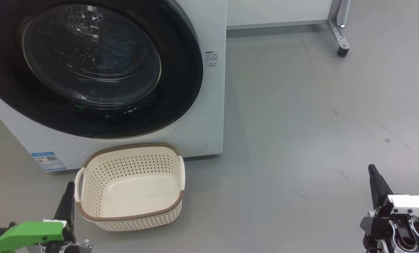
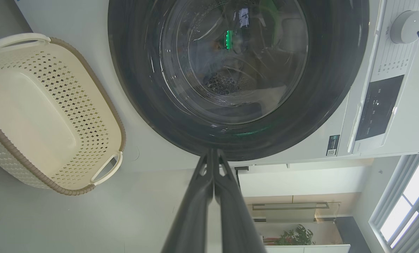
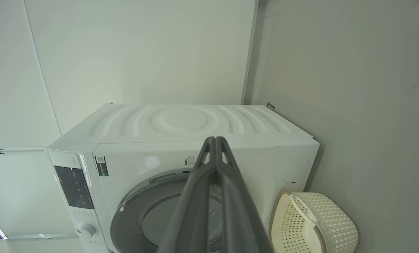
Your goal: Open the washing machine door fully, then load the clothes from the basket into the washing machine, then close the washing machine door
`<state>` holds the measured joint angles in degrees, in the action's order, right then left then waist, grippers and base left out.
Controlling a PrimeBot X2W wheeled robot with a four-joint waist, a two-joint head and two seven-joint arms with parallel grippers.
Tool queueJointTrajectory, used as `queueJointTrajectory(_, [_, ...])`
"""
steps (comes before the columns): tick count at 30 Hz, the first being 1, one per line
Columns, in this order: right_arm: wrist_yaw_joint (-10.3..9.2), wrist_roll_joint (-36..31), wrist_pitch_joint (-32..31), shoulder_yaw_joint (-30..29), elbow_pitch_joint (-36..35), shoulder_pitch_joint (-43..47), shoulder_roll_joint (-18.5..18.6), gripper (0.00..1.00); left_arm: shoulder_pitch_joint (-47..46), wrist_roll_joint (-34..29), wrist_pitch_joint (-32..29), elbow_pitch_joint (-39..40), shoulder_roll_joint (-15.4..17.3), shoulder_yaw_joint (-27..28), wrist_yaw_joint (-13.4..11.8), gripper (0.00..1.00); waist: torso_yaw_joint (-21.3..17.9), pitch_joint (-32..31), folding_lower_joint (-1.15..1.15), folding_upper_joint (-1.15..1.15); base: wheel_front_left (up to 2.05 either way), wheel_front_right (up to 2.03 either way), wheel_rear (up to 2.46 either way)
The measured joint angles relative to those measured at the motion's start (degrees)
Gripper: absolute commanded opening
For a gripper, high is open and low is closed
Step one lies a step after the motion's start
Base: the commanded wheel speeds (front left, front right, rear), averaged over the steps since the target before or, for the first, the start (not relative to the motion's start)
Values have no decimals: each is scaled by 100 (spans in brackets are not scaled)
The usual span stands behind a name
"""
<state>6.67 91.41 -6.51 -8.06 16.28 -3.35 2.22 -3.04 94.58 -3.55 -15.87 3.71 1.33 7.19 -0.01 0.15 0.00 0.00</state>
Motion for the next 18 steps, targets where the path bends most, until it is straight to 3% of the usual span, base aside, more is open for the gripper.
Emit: queueJointTrajectory(18, [27, 2, 0, 1, -11, 0, -1, 0, -20, 0, 0, -8, 0, 7, 0, 0, 1, 0, 0, 0, 0, 0, 0])
